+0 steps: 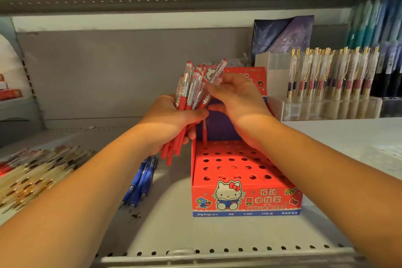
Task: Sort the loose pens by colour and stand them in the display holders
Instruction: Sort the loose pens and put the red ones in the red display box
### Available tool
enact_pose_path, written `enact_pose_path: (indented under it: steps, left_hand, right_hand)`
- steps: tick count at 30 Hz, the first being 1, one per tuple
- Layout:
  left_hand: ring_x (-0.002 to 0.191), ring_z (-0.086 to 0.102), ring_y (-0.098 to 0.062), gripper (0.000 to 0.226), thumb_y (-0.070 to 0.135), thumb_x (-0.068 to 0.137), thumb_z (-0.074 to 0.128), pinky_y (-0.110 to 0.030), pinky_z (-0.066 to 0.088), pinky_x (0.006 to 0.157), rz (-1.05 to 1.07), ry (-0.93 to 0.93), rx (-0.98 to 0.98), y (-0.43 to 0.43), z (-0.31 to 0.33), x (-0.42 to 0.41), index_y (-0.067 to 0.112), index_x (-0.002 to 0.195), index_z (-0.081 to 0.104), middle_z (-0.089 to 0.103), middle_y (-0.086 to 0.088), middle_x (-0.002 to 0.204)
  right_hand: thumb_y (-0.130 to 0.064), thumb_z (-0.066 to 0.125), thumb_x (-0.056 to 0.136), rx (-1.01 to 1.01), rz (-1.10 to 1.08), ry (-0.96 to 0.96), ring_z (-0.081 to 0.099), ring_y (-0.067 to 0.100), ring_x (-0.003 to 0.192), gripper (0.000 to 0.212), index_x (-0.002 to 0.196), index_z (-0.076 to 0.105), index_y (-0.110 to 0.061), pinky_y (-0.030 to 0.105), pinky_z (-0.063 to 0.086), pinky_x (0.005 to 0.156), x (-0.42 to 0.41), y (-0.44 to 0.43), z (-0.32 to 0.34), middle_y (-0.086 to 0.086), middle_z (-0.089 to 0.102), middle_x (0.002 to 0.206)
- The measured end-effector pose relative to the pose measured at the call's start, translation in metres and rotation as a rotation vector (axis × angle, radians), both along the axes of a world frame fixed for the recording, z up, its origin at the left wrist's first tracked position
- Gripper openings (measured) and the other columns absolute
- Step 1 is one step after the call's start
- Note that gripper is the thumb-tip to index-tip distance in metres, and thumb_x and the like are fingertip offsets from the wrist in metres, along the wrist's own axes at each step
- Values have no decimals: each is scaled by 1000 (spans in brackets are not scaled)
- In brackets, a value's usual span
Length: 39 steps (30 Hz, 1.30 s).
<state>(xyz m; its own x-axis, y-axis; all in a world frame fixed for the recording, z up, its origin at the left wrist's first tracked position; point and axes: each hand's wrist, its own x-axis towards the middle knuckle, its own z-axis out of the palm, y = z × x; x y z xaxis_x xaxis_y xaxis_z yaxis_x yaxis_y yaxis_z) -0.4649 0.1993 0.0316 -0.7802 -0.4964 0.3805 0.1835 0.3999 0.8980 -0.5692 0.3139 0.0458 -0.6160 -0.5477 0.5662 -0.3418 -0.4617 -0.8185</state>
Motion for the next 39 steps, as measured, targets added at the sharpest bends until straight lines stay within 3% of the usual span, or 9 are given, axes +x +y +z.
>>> enact_pose_path:
  steps: [3,9,12,16,19,26,29,34,39]
  left_hand:
    - [43,56,-22,16,20,82,78,-26,45,41,-26,13,33,2,0,1,11,74,67,63,-13,60]
    - [51,68,-22,18,23,87,73,-25,49,41,-25,50,162,4,2,2,6,80,70,74,-12,72]
    - [57,71,-24,15,22,86,73,-27,50,43,18,67,174,2,2,0,8,86,70,74,-11,71]
    - [50,68,-23,18,22,86,73,-27,49,42,122,93,93,-2,0,-2,10,74,67,69,-8,61]
    - [41,60,-22,25,22,85,75,-27,47,41,192,102,48,-4,-2,-3,9,67,64,65,-10,57]
    - [38,54,-20,27,24,85,74,-25,44,41,147,23,21,0,-8,-2,7,67,63,60,-6,50]
    - [38,53,-20,29,25,85,74,-25,44,40,112,24,50,2,-9,-3,9,64,63,59,-8,50]
    - [37,53,-20,37,26,84,74,-25,44,40,75,24,56,3,-9,-2,16,50,66,59,-9,50]
    - [35,49,-19,33,22,84,75,-26,41,37,84,51,56,3,-8,-3,15,54,64,60,-11,56]
  right_hand:
    - [-1,61,92,-22,16,-91,68,26,84,28,120,58,4,30,57,67,2,4,-1,22,68,101]
    - [3,59,93,-72,2,-97,67,17,72,23,114,60,-6,26,59,64,1,9,0,10,69,86]
    - [3,64,89,-145,-99,-109,68,10,60,24,97,53,-18,29,58,53,-2,14,3,0,69,73]
    - [-1,69,87,-200,-247,-32,65,5,57,29,89,48,-22,24,54,48,-15,23,9,4,63,77]
    - [-3,69,88,-121,-426,161,60,-4,53,36,86,46,-30,13,48,46,-22,26,9,1,58,73]
    - [-7,69,89,88,-497,326,62,12,66,41,82,42,-37,40,60,49,-31,21,-4,-6,52,75]
    - [-5,70,87,126,-498,372,62,8,61,42,82,41,-35,40,59,46,-32,19,-7,-5,52,77]
    - [-5,71,86,232,-400,400,67,17,64,36,78,47,-31,32,59,47,-32,15,-13,-1,58,74]
    - [0,62,90,340,-315,452,70,16,73,34,85,57,-33,28,60,55,-34,17,-12,0,65,80]
